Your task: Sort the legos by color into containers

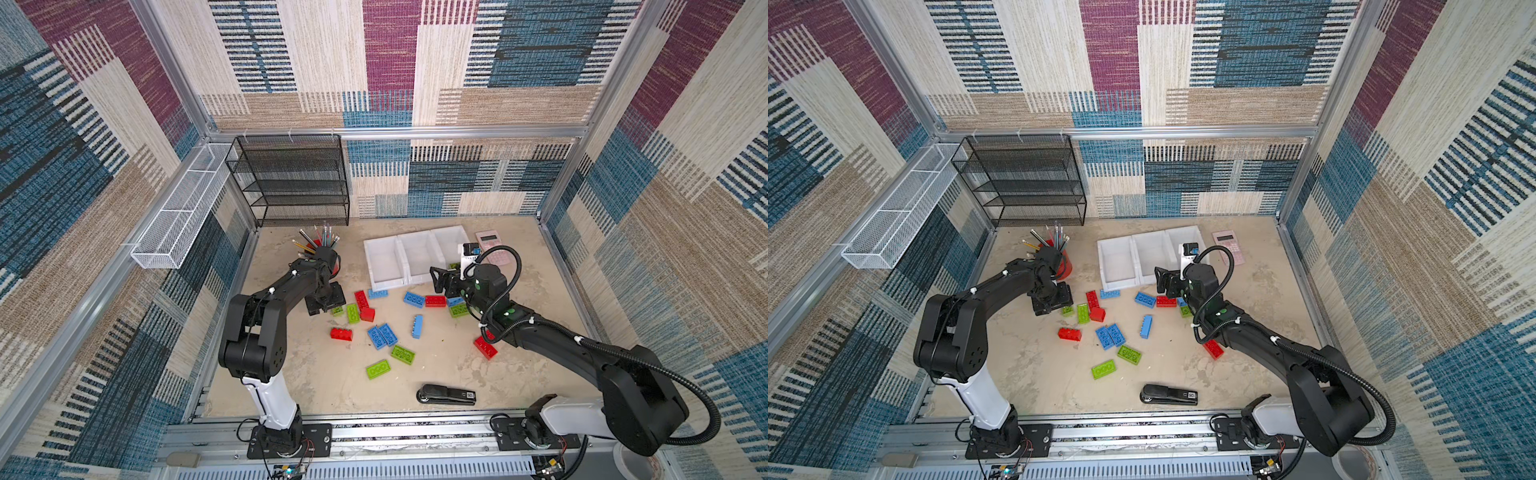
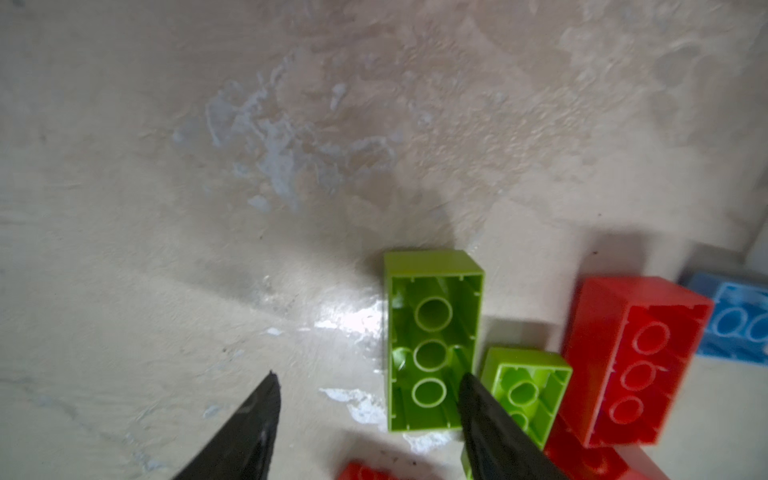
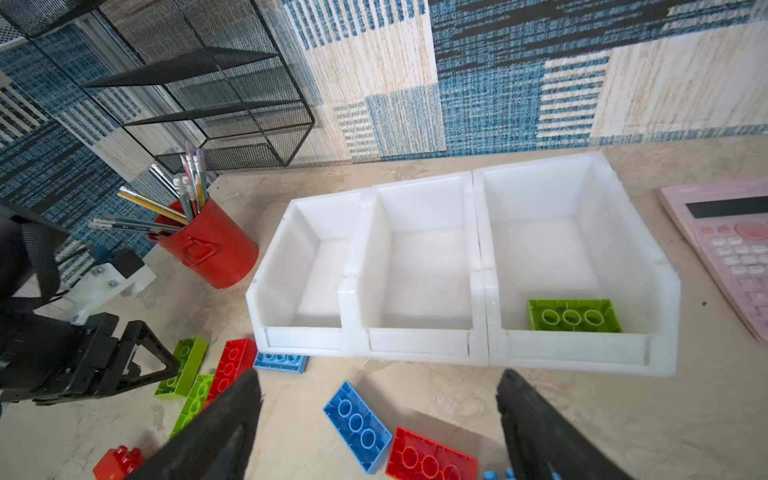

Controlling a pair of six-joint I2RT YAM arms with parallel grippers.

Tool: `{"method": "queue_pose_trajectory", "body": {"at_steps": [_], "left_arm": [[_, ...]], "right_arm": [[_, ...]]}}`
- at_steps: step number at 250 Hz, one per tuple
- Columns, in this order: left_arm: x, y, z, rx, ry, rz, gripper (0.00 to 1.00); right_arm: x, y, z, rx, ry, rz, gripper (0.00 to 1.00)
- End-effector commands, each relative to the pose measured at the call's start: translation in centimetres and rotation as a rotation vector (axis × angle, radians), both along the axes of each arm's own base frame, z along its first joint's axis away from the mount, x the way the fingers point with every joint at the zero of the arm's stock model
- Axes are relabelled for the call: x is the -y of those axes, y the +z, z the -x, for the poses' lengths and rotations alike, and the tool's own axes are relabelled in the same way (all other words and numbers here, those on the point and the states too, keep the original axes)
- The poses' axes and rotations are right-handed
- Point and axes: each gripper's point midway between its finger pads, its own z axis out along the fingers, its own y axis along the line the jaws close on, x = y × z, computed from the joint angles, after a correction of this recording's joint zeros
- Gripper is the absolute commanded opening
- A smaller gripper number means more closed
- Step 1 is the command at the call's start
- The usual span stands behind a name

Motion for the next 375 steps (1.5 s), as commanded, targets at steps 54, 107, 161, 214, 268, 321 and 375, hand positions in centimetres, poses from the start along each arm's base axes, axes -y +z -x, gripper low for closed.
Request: {"method": "queue_pose_trajectory", "body": {"at_steps": [54, 107, 161, 214, 268, 321, 375], "left_arm": [[0.3, 0.2, -1.0, 0.023, 0.007, 0.018, 0.68], [0.5, 2.1, -1.3, 0.073, 0.011, 0.034, 0.68], [1.0, 2.4, -1.5, 0.075, 0.010, 0.044, 0.76], [1.5, 1.0, -2.1, 0.051, 0.006, 0.039, 0.76], [1.7, -0.3, -2.7, 0.012, 0.000, 0.014, 0.67], [1.2, -0.9, -2.3, -0.010, -0.002, -0.014, 0.44], [1.1, -0.6, -2.1, -0.010, -0.011, -0.024, 0.28]], "right_arm": [[1.0, 2.6, 0.1, 0.118, -0.052, -0.045, 0.90], [0.7, 2.5, 0.0, 0.112, -0.039, -0.042, 0.90], [0.7, 2.3, 0.0, 0.108, -0.040, -0.037, 0.90], [0.8, 1.7, 0.1, 0.098, -0.042, -0.029, 0.90], [0.4, 1.1, 0.1, 0.087, -0.030, -0.031, 0.89], [0.5, 1.3, 0.3, 0.097, -0.035, -0.032, 0.89], [0.6, 1.7, 0.6, 0.105, -0.037, -0.031, 0.89]]}}
